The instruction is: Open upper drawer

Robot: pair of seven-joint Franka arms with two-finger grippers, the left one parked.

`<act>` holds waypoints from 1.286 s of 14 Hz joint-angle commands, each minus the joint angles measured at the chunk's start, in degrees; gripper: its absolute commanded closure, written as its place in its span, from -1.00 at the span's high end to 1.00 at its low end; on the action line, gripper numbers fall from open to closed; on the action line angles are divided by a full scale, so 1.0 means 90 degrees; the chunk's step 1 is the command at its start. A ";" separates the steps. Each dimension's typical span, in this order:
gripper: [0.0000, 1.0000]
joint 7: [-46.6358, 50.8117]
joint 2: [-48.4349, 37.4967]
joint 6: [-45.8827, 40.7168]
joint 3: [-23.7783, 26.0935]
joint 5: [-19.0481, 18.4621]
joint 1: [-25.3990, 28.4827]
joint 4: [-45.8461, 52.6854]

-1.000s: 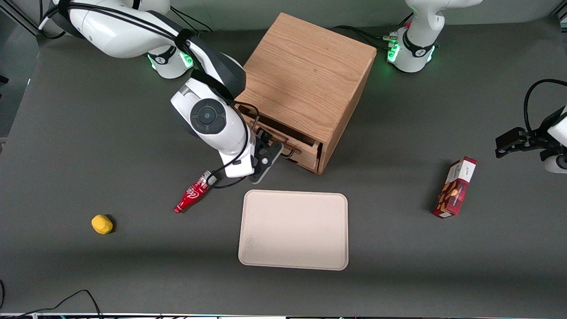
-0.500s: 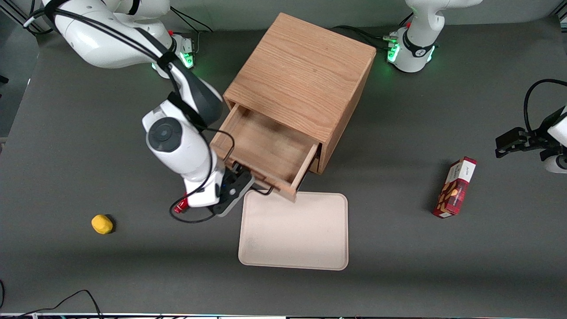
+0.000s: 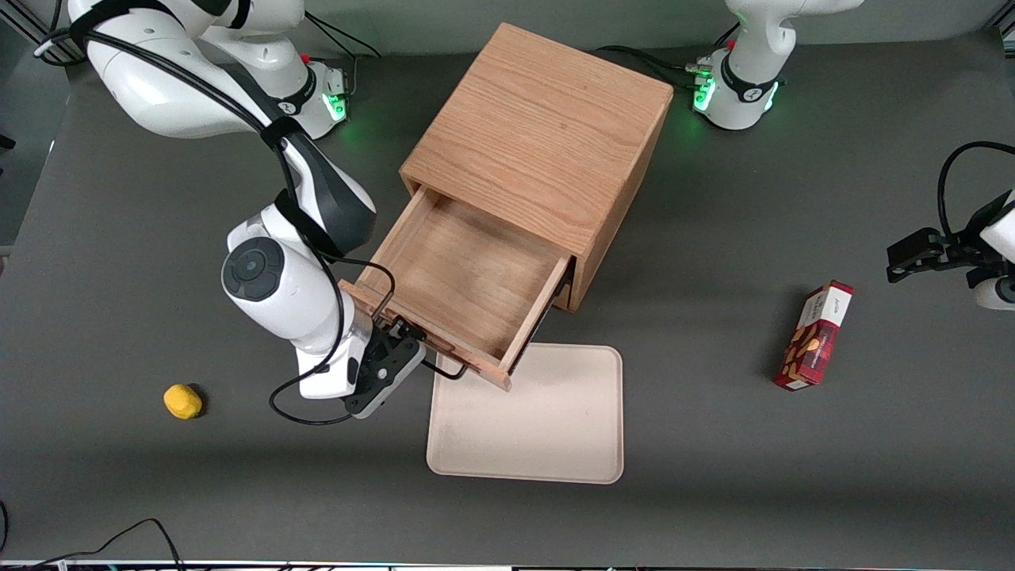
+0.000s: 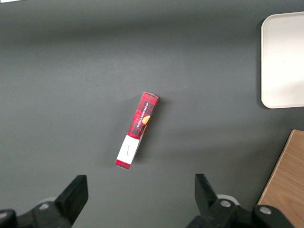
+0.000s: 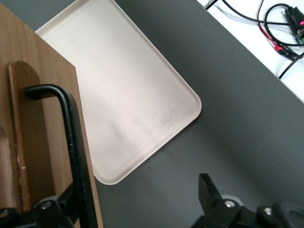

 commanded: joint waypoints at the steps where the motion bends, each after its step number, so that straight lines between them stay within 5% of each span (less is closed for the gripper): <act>1: 1.00 -0.0074 0.0180 0.0038 -0.0216 0.0211 -0.0009 0.0214; 8: 1.00 -0.0212 0.0171 -0.0899 -0.0236 0.1548 -0.0088 0.0751; 12: 1.00 -0.0164 -0.0227 -0.2031 -0.0255 0.1551 -0.0224 0.1122; 14: 1.00 -0.0153 -0.0890 -0.2287 -0.0721 0.1531 -0.0390 0.0967; 18: 1.00 -0.0144 -0.2530 -0.2404 -0.1193 0.1540 -0.1121 -0.0583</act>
